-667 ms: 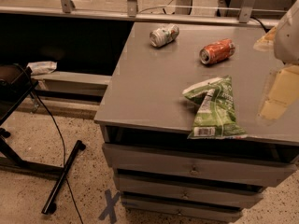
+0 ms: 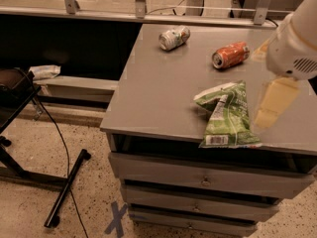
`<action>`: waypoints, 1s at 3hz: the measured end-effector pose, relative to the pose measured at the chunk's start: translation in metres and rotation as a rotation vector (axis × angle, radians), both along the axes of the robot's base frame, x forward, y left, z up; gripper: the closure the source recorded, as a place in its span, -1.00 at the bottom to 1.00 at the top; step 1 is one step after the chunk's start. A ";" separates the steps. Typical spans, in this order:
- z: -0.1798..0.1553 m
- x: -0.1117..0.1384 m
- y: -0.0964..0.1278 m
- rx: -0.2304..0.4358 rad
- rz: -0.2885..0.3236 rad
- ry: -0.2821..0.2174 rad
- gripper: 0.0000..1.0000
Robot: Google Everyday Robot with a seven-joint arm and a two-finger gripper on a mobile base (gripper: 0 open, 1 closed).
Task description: Pick green jalapeno chip bag
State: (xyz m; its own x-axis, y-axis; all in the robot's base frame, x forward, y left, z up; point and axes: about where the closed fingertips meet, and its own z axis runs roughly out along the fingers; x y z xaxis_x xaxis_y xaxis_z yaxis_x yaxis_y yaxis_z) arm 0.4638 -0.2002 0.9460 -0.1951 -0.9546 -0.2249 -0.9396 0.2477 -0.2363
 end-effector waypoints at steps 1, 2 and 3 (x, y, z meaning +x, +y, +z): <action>-0.028 0.018 0.015 0.023 0.029 0.022 -1.00; -0.053 0.033 0.039 0.046 0.070 0.050 -0.98; -0.075 0.045 0.062 0.059 0.113 0.077 -0.54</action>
Offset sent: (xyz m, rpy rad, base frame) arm 0.0527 0.0661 -0.0820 0.0759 0.0846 0.1189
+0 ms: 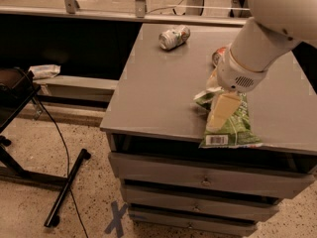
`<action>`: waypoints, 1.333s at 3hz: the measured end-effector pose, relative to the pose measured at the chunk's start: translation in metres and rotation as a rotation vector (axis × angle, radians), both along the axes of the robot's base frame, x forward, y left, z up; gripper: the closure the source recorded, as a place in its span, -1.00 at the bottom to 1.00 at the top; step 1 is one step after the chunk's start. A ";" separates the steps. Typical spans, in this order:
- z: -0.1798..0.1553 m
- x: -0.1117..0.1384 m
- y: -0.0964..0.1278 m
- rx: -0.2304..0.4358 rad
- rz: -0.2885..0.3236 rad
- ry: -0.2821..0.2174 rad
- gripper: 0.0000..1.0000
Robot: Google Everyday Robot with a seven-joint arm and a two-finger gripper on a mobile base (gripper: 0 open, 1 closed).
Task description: Pick green jalapeno chip bag
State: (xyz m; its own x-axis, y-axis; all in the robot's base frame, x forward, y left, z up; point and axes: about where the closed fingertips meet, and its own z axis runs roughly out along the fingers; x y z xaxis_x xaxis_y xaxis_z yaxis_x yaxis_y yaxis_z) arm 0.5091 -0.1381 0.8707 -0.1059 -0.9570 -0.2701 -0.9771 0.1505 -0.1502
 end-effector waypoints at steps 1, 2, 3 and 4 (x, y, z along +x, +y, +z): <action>-0.011 0.004 0.008 -0.009 0.024 0.006 0.07; -0.010 0.006 0.007 -0.012 0.029 0.000 0.57; 0.010 0.012 -0.001 0.001 0.028 -0.045 0.98; 0.061 0.025 -0.016 0.078 0.032 -0.135 1.00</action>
Offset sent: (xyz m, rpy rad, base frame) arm 0.0084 0.0053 -0.0110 -0.0129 -0.0052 0.0323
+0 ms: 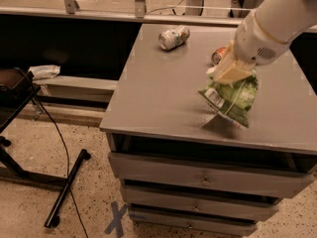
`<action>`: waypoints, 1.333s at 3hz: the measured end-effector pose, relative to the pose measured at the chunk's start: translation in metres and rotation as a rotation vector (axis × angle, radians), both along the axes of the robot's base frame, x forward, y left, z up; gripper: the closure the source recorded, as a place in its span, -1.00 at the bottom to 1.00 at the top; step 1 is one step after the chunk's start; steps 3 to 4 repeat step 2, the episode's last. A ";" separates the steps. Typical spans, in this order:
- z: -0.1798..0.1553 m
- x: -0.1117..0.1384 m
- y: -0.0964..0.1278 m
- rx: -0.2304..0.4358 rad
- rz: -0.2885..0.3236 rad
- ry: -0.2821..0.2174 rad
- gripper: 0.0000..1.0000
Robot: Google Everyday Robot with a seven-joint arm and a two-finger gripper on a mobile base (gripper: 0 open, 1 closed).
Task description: Pick green jalapeno chip bag
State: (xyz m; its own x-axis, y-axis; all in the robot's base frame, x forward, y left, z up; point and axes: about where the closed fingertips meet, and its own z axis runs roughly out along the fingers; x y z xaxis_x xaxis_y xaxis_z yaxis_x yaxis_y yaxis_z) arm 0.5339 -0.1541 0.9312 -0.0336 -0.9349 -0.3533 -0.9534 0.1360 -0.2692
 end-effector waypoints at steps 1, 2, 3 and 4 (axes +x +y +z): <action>0.044 0.007 -0.003 0.087 0.016 -0.061 1.00; 0.053 0.009 0.000 0.095 0.018 -0.079 1.00; 0.053 0.009 0.000 0.095 0.018 -0.079 1.00; 0.053 0.009 0.000 0.095 0.018 -0.079 1.00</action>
Offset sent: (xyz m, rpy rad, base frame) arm 0.0060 -0.0023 0.0368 0.0722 -0.0511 0.0129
